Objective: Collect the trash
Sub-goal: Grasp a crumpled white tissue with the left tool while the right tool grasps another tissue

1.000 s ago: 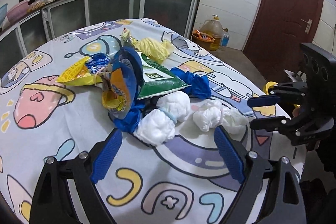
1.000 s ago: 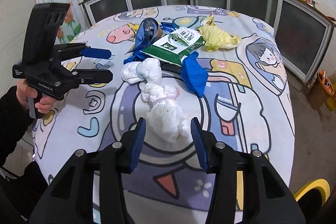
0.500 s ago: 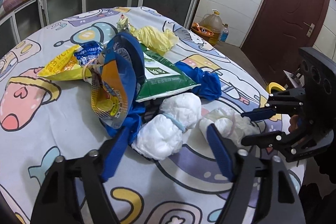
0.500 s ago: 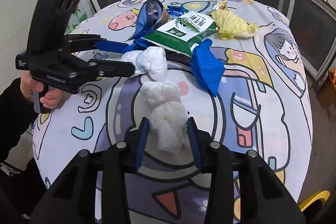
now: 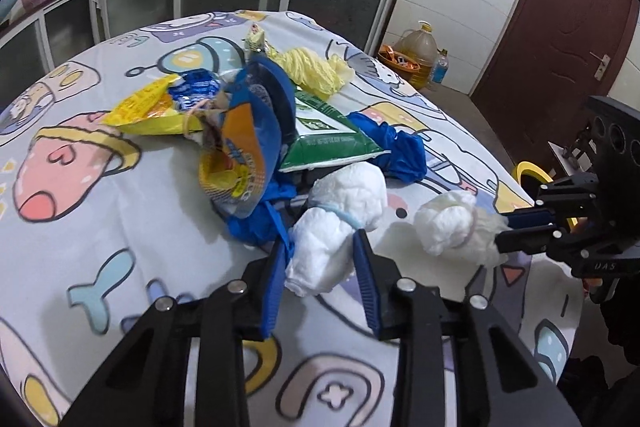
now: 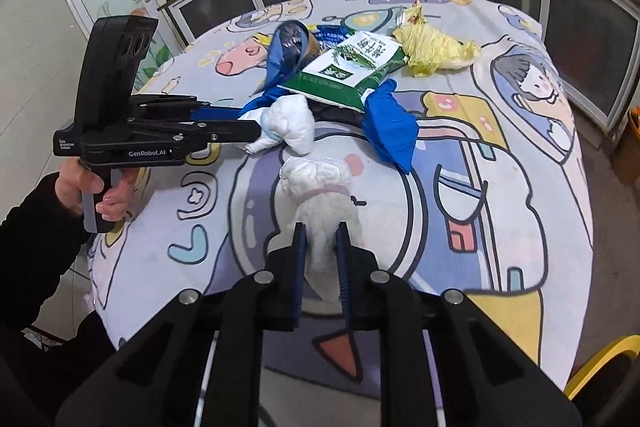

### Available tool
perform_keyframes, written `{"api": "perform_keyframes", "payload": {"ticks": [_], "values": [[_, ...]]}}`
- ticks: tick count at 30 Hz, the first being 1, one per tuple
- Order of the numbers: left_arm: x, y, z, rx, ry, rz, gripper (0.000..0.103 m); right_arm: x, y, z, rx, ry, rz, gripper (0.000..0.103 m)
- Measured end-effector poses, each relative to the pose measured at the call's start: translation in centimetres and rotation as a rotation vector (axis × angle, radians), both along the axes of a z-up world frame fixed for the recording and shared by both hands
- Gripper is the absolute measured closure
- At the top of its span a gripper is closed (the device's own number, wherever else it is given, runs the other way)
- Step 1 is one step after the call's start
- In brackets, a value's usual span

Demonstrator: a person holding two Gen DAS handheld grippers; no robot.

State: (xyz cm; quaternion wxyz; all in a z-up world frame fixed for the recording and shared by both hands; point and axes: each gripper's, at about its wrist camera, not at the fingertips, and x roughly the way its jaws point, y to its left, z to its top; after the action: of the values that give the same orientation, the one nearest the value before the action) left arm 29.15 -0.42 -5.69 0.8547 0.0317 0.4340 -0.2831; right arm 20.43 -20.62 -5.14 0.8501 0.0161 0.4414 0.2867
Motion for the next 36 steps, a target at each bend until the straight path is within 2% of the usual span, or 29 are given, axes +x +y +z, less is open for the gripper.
{"api": "perform_keyframes", "payload": {"ticks": [8,12,16,22,24,26,28,33,36], "values": [[-3.4,1.8,2.4,-0.003,-0.035,0.025,0.072,-2.3,-1.0,1.9,0.035,-0.03,-0.019,0.089],[-5.2,2.4,2.7,-0.012,-0.023,0.022,0.072,-3.3,-1.3,2.4,0.045,-0.037,-0.028,0.089],[-7.5,3.2,2.1,0.002,0.009,0.026,0.071,-4.2,-1.4,2.7,0.042,-0.042,-0.027,0.089],[-10.4,3.7,2.7,0.056,-0.014,0.007,0.071,-4.6,-1.6,2.5,0.041,-0.04,-0.029,0.089],[-10.9,3.5,2.6,0.068,0.007,-0.009,0.071,-4.6,-1.5,2.5,0.042,-0.039,-0.025,0.089],[-11.5,3.3,2.2,0.092,0.015,-0.016,0.066,-4.8,-1.3,2.5,0.041,-0.043,-0.019,0.089],[-12.1,3.1,1.9,0.126,0.007,-0.011,0.056,-4.8,-1.3,2.5,0.046,-0.042,-0.016,0.089],[-13.9,3.5,3.6,0.09,-0.025,-0.034,0.054,-4.9,-1.3,2.5,0.037,-0.045,-0.007,0.089],[-14.6,2.0,3.8,0.123,-0.039,-0.086,0.054,-4.8,-1.3,2.4,0.038,-0.042,-0.003,0.089]]}}
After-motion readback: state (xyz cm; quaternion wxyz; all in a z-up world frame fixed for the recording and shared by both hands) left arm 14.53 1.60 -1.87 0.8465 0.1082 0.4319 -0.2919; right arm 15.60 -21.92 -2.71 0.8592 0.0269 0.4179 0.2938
